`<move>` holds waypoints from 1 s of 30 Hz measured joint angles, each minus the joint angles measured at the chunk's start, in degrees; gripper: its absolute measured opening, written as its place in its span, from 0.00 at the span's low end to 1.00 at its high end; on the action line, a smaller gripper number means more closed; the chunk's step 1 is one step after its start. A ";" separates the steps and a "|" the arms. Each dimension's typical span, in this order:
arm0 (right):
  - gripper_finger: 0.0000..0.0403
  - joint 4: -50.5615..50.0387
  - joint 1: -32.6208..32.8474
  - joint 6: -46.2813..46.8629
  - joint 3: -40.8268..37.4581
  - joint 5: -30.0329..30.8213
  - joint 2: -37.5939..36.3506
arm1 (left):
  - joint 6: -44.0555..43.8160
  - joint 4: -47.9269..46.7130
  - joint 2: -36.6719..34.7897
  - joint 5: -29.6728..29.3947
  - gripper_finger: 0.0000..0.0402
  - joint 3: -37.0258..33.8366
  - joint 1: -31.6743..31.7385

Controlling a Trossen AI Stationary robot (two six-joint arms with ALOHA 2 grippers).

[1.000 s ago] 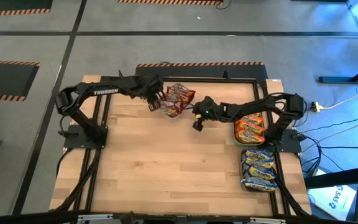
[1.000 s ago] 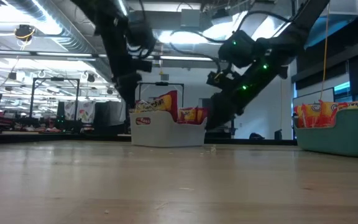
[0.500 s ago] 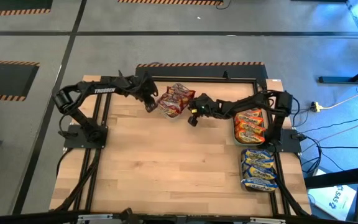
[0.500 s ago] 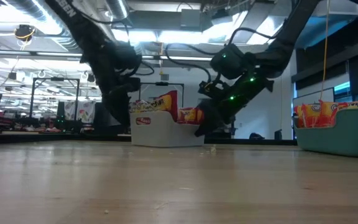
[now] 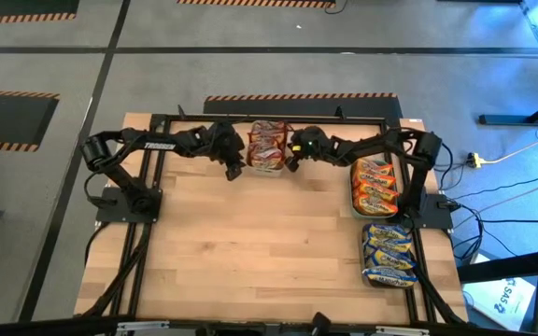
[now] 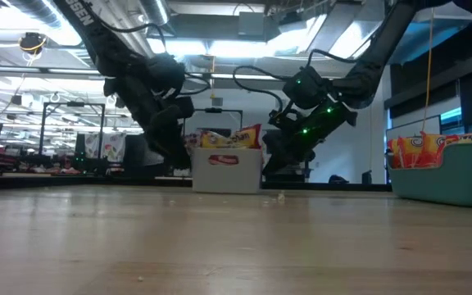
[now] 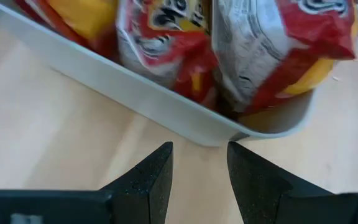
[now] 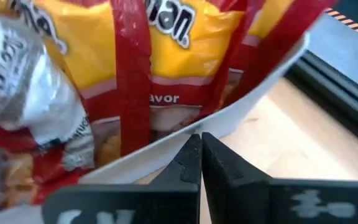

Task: Sort Maruchan noodles
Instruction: Adjust the white bin

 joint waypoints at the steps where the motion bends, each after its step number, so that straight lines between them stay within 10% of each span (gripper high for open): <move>1: 0.00 0.15 -0.46 0.02 0.02 -0.17 0.00 | -0.04 0.36 0.00 -1.11 0.36 0.01 -0.02; 21: 0.00 -21.89 11.60 -2.73 -0.05 -1.85 -9.99 | -3.06 -5.17 -7.96 -3.18 0.36 0.04 -10.42; 30: 0.00 -2.76 16.66 -2.61 -3.80 -3.44 -6.66 | -3.04 1.43 -1.36 -3.67 0.36 0.02 -16.20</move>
